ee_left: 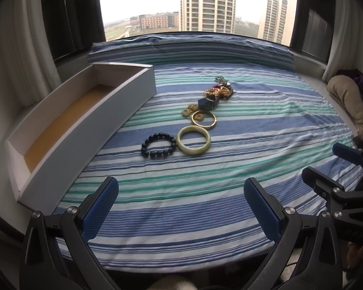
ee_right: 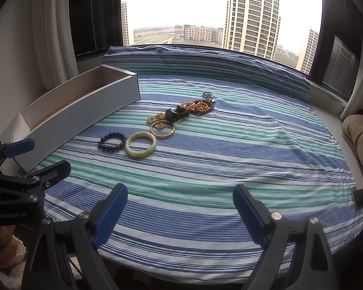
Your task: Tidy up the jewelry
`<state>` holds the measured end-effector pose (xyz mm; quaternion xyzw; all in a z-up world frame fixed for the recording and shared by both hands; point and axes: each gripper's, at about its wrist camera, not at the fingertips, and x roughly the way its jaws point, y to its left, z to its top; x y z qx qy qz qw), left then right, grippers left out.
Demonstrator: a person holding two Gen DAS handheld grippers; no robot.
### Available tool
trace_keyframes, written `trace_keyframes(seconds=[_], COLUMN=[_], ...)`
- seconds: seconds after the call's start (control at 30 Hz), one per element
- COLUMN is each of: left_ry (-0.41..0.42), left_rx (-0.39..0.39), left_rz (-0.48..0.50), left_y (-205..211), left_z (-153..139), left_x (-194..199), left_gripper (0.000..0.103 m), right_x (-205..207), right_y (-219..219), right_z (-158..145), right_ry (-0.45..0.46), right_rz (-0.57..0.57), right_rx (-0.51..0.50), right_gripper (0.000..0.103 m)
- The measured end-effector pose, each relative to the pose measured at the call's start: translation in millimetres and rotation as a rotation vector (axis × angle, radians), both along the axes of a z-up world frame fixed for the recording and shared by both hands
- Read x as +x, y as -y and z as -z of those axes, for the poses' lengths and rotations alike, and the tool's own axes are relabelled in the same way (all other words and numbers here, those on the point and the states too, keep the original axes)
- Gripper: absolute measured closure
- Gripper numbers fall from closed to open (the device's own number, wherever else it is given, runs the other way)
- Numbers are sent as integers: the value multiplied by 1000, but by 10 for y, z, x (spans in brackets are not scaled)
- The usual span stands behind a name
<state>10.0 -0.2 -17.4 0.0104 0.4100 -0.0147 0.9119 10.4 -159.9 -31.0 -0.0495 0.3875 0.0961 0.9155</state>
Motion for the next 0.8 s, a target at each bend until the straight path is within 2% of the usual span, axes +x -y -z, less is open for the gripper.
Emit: trace_keyframes(seconds=[0.8], left_ry=[4], left_rx=[-2], left_rz=[-7], left_y=[-1], left_z=[-19], left_x=[-15], left_gripper=[0], right_x=[-13], right_y=[3], right_z=[2], right_ry=[3], right_rz=[1], right_rx=[3], right_gripper=[12])
